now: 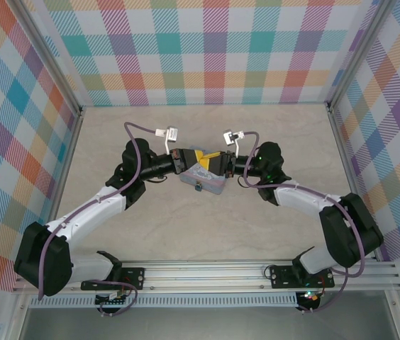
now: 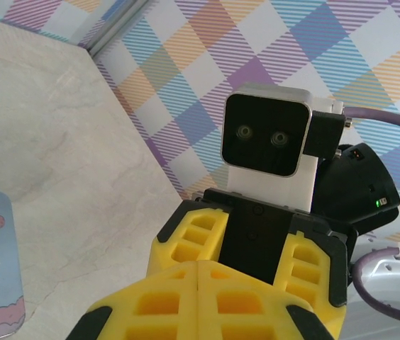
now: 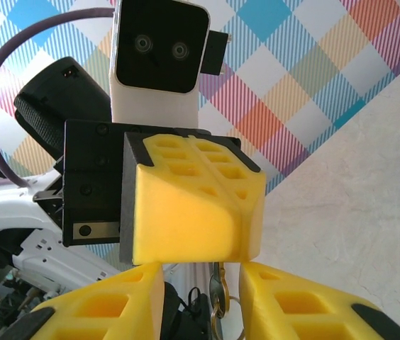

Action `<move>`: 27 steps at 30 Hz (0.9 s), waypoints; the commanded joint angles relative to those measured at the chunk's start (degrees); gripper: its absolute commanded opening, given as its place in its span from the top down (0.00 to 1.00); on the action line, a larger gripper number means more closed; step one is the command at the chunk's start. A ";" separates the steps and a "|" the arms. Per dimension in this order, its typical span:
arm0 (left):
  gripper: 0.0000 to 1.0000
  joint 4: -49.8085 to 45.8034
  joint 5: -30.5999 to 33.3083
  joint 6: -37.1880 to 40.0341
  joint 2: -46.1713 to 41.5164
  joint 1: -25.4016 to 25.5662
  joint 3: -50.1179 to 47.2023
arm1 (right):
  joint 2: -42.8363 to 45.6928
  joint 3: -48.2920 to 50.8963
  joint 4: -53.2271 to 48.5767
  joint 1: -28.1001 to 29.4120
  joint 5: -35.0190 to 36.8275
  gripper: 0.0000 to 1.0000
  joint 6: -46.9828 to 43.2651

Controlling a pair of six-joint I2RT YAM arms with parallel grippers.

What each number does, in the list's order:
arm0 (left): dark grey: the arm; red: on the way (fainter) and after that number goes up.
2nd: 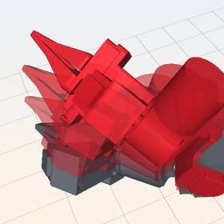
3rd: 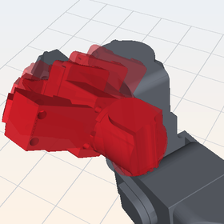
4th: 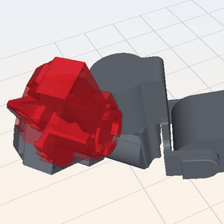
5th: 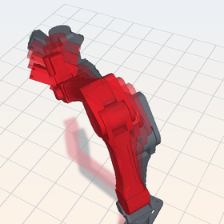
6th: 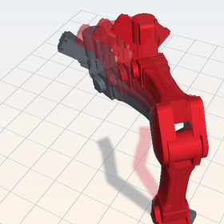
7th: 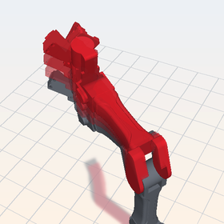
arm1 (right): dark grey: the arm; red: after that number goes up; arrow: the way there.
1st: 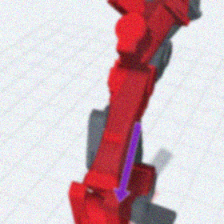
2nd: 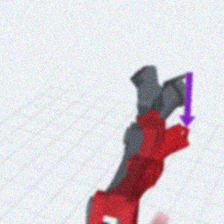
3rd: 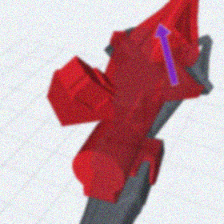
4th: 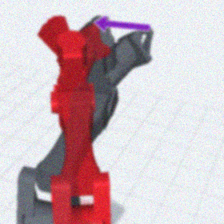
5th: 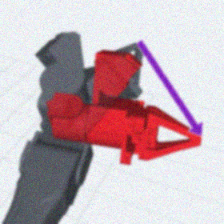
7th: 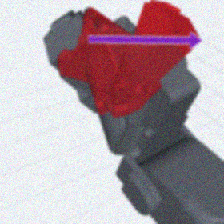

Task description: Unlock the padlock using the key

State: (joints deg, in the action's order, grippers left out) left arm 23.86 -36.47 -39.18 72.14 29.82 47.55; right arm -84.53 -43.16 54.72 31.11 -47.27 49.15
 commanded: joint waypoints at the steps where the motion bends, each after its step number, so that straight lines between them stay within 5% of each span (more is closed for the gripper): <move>1: 1.00 1.37 -0.14 0.08 -1.86 1.20 1.52 | -1.49 0.25 6.06 0.40 -0.90 0.67 3.17; 18: 1.00 1.62 3.01 -0.32 -1.51 1.21 1.31 | 1.89 3.18 0.75 0.70 1.94 0.77 -0.75; 27: 1.00 1.91 2.37 -0.24 -1.46 1.20 1.06 | 1.83 2.45 0.83 0.62 2.89 0.74 -0.28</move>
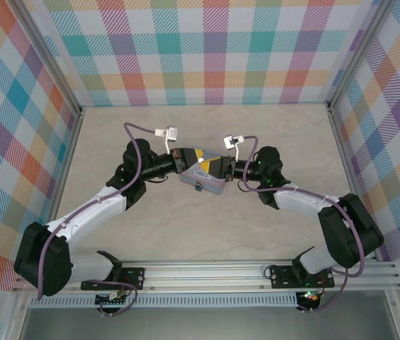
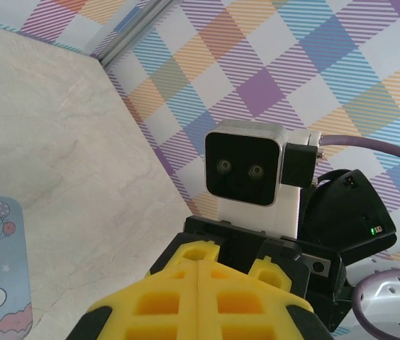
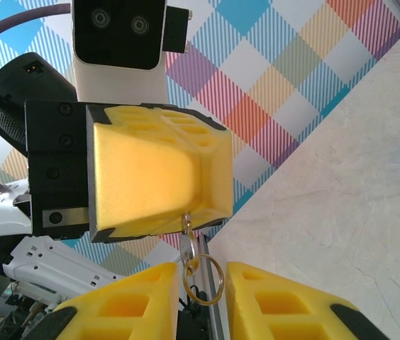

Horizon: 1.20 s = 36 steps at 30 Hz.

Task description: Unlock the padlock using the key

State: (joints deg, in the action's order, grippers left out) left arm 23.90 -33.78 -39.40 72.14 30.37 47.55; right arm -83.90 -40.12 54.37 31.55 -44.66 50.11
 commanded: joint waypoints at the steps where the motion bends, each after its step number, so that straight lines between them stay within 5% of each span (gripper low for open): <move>1: 1.00 1.94 -0.37 0.07 -1.45 0.61 1.13 | 0.99 -0.94 1.33 0.24 0.21 0.74 -1.09; 29: 1.00 2.65 -0.87 0.64 -1.28 0.66 0.09 | 0.14 -2.68 -0.43 0.13 2.10 0.83 0.35; 36: 1.00 2.39 -0.82 0.88 -1.39 0.66 0.05 | 0.84 -2.65 -3.61 0.10 3.14 0.95 -0.99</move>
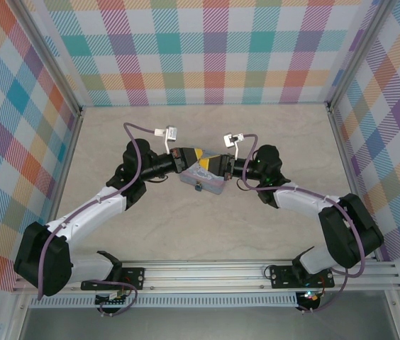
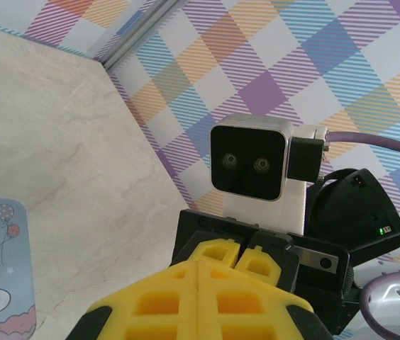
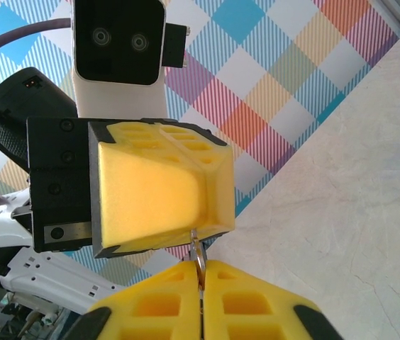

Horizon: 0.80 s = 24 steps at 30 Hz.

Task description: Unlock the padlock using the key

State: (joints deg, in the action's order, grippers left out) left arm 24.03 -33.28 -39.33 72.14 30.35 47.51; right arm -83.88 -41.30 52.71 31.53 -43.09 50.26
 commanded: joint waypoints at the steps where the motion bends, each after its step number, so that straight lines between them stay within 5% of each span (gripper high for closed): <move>1: 1.00 1.80 -1.20 1.22 -1.62 0.67 0.18 | 1.04 -1.44 -3.00 0.11 1.78 0.97 -1.55; 4: 0.87 -2.94 -0.94 4.47 -2.63 0.59 1.23 | 1.89 -1.42 -6.94 0.09 2.55 0.99 -3.75; 8: 0.41 -9.43 1.09 8.07 -5.45 -0.23 1.96 | 4.36 -2.29 -21.87 0.11 5.74 0.99 -11.48; 11: 0.24 -12.13 2.44 7.88 -7.08 -2.46 1.13 | 5.71 -2.38 -31.71 0.11 9.36 0.99 -16.97; 24: 0.12 -4.30 4.73 3.82 -7.46 -7.57 -16.52 | -0.20 0.95 -31.22 -0.04 15.67 0.97 -16.92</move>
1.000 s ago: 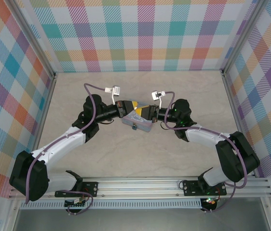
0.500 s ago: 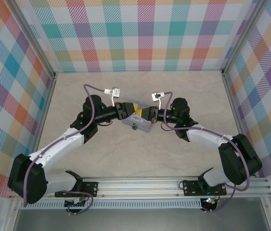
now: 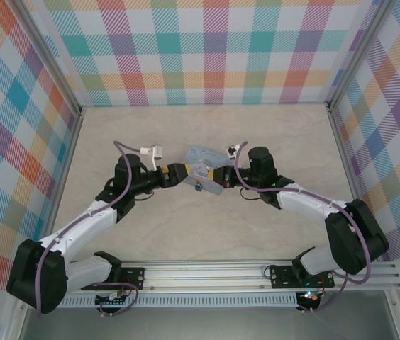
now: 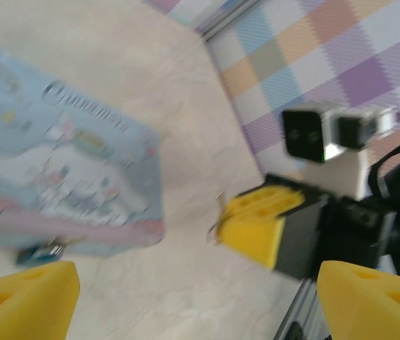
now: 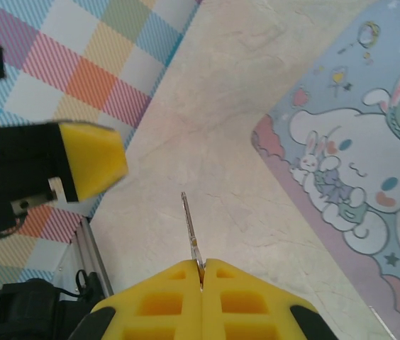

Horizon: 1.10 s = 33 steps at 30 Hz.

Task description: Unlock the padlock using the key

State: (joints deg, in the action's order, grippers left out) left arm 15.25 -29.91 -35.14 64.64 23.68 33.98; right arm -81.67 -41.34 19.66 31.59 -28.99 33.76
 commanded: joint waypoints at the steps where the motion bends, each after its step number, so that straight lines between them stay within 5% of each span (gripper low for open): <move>1: 0.11 5.22 1.92 -0.19 0.19 -0.92 -4.05 | -3.30 0.90 2.97 -0.34 1.47 0.97 0.16; 7: 0.10 7.58 1.90 2.44 3.42 -0.93 -7.33 | -10.05 0.02 11.46 -2.29 -1.47 0.97 4.98; 33: 0.08 17.85 -1.48 6.75 20.12 2.22 -5.53 | -18.04 -5.29 -1.97 -3.47 2.56 0.97 1.67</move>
State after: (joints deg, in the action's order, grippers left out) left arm 30.52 -30.57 -31.40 83.81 24.99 27.11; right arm -98.80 -48.12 21.71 28.40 -27.44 34.26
